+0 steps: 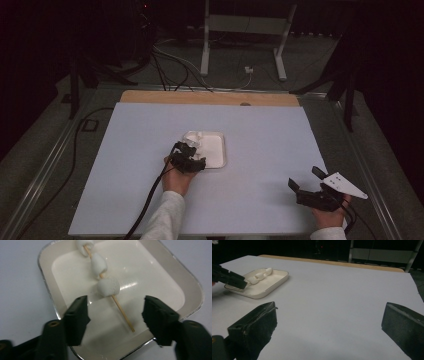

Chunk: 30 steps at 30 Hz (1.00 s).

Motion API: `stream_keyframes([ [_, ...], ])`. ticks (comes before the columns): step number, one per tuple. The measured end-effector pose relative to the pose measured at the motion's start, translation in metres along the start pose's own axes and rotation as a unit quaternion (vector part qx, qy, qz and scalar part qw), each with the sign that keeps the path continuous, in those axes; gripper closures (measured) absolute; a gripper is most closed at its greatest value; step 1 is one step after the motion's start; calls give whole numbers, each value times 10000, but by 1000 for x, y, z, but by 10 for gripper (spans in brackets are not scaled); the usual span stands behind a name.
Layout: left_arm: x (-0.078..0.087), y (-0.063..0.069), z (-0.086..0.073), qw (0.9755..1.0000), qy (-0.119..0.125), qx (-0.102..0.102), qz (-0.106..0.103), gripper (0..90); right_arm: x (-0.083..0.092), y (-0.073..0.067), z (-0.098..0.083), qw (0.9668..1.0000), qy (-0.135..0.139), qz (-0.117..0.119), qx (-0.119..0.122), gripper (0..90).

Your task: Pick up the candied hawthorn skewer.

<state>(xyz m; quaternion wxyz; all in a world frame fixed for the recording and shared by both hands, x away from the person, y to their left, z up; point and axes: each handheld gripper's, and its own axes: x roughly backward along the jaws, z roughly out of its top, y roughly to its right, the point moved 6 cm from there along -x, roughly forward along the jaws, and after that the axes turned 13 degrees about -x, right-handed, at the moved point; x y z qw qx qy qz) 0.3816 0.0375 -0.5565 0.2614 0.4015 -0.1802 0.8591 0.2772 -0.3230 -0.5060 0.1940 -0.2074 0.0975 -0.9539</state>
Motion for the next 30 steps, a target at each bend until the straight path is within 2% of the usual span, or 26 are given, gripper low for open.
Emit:
stream_keyframes([
  [3, 0, 0, 1, 9997, -156, -62, 169, 527, 0, 0, 0, 10000, 2, 0, -2, 0],
  [8, 1, -1, 2, 9994, -293, -41, 154, 699, 1, 1, 0, 10000, 9, -6, -54, 0],
  [14, 2, -4, 2, 9987, -449, 30, 232, 882, 0, 2, 0, 10000, 0, -11, -79, 0],
  [17, 2, -5, 3, 9985, -516, 68, 191, 900, 0, 2, 0, 10000, -2, -12, -77, 0],
  [19, 2, -5, 2, 9985, -520, 13, 181, 900, 0, 2, 0, 10000, -3, -8, -83, 0],
  [25, 5, -7, 0, 9994, -320, 87, 34, 900, 0, 3, 0, 10000, 5, 3, -99, 0],
  [30, 14, -10, 1, 9999, -76, 126, 69, 900, 0, 3, 0, 9999, -3, 11, -115, 0],
])
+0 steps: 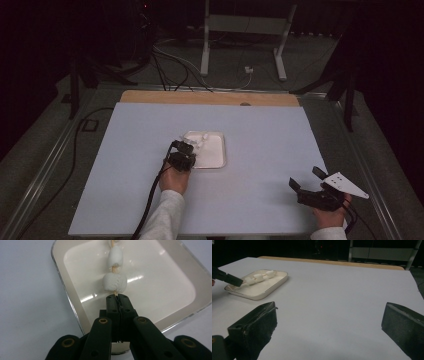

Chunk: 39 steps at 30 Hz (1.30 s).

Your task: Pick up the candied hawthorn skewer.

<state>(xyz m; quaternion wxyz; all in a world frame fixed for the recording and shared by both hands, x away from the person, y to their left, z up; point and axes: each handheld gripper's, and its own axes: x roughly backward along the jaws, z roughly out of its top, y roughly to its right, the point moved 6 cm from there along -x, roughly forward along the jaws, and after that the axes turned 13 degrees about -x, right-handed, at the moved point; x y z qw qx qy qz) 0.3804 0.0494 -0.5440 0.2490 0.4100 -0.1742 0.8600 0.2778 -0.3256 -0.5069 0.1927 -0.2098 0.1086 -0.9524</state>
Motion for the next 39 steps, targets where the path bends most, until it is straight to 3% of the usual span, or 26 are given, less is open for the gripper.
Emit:
stream_keyframes([
  [11, 20, -2, 4, 9991, 414, 71, -90, 900, -1, -1, 0, 10000, -9, 16, -8, 0],
  [17, 30, 1, 6, 9973, 705, 27, -207, 900, -3, -5, 1, 9999, -15, 79, -75, 0],
  [20, 34, 3, 7, 9961, 829, -94, -274, 900, -6, -7, 4, 9998, -24, 128, -170, 0],
  [23, 39, 3, 7, 9955, 878, -161, -312, 900, -13, -11, 9, 9993, -71, 250, -265, 0],
  [24, 41, 3, 7, 9953, 913, -157, -291, 900, -18, -17, 14, 9985, -125, 432, -322, 0],
  [28, 49, 0, 6, 9943, 1000, -139, -336, 900, -28, -27, 23, 9963, -235, 710, -421, 0],
  [35, 61, -1, 6, 9912, 1243, -162, -417, 900, -58, -51, 47, 9931, -423, 1052, -307, 0],
  [39, 65, 1, 6, 9899, 1324, -212, -464, 900, -74, -64, 61, 9902, -529, 1240, -377, 0],
])
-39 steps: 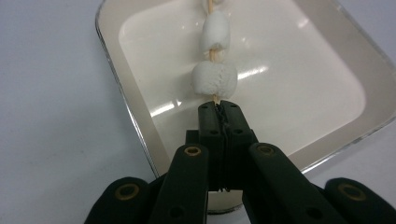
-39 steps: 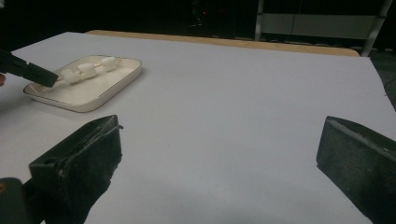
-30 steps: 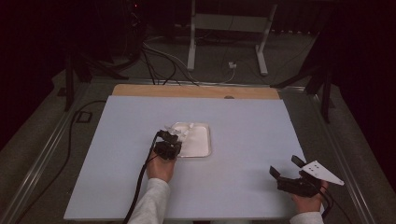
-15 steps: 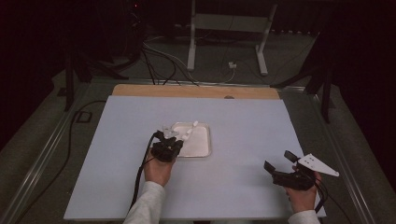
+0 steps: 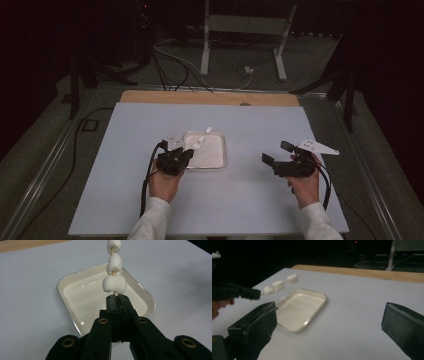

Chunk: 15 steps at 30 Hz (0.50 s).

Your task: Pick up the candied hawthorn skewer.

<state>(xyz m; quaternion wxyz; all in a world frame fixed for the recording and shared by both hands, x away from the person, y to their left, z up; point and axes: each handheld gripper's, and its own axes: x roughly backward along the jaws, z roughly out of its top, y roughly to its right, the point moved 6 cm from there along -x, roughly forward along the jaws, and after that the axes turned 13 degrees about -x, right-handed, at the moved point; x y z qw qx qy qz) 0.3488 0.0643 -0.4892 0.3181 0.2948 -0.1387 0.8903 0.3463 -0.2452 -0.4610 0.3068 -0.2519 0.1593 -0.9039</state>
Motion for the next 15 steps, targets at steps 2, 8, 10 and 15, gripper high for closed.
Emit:
stream_keyframes([
  [2, 2, 1, 1, 10000, 37, -20, -14, 900, -8, -4, 7, 9999, -64, 79, -62, 0],
  [8, 6, 9, 4, 9997, 199, -95, -133, 900, -28, -18, 24, 9992, -215, 304, -149, 0],
  [10, 7, 13, 5, 9994, 263, -147, -182, 900, -34, -22, 27, 9987, -265, 383, -198, 0],
  [15, 10, 21, 8, 9987, 354, -254, -258, 900, -49, -31, 30, 9972, -454, 502, -320, 1],
])
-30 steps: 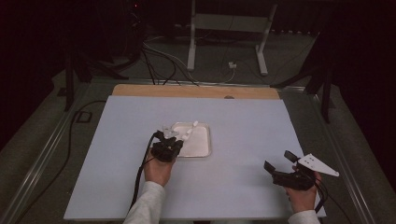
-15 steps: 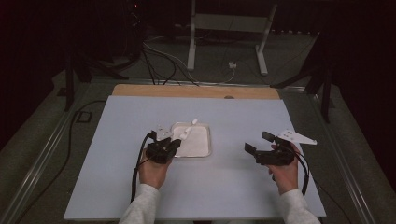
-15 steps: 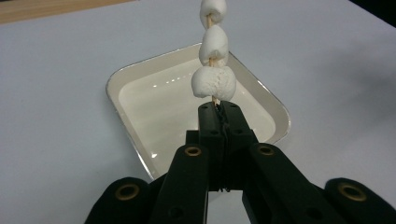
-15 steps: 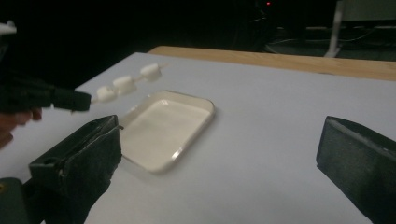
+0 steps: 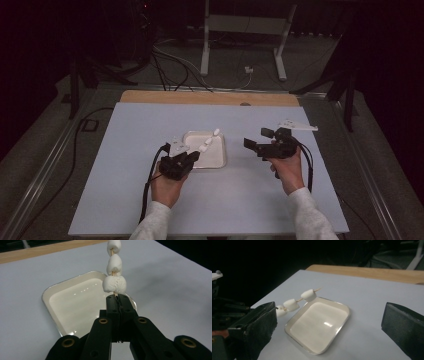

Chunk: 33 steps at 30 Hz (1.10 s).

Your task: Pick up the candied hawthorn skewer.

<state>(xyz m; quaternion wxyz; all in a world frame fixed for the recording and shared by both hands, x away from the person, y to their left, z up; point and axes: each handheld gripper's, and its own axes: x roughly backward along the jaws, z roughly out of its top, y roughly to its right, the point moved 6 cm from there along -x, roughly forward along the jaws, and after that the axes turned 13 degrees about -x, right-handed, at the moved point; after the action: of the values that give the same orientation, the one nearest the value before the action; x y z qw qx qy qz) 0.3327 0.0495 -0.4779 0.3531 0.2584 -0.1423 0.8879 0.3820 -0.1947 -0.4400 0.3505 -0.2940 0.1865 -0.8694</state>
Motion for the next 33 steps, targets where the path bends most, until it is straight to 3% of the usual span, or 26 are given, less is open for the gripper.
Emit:
stream_keyframes([
  [6, 4, 10, 7, 9997, 175, -67, -147, 900, -17, -1, -2, 9992, -195, 114, -335, 37],
  [12, 5, 18, 12, 9988, 360, -122, -303, 900, -29, -6, -8, 9953, -485, 473, -690, 202],
  [15, 5, 22, 14, 9982, 443, -149, -383, 900, -35, -10, -11, 9898, -702, 807, -941, 373],
  [18, 4, 25, 16, 9976, 509, -175, -443, 900, -40, -14, -13, 9829, -859, 1123, -1182, 477],
  [21, 2, 29, 17, 9969, 559, -178, -528, 900, -44, -16, -14, 9785, -946, 1172, -1408, 543],
  [25, 0, 31, 16, 9967, 555, -221, -547, 900, -46, -18, -12, 9744, -910, 1257, -1624, 574],
  [29, -4, 36, 14, 9964, 508, -276, -620, 900, -46, -23, -8, 9728, -827, 1349, -1695, 614],
  [33, -6, 39, 12, 9962, 463, -355, -644, 900, -46, -28, -4, 9721, -724, 1414, -1728, 711],
])
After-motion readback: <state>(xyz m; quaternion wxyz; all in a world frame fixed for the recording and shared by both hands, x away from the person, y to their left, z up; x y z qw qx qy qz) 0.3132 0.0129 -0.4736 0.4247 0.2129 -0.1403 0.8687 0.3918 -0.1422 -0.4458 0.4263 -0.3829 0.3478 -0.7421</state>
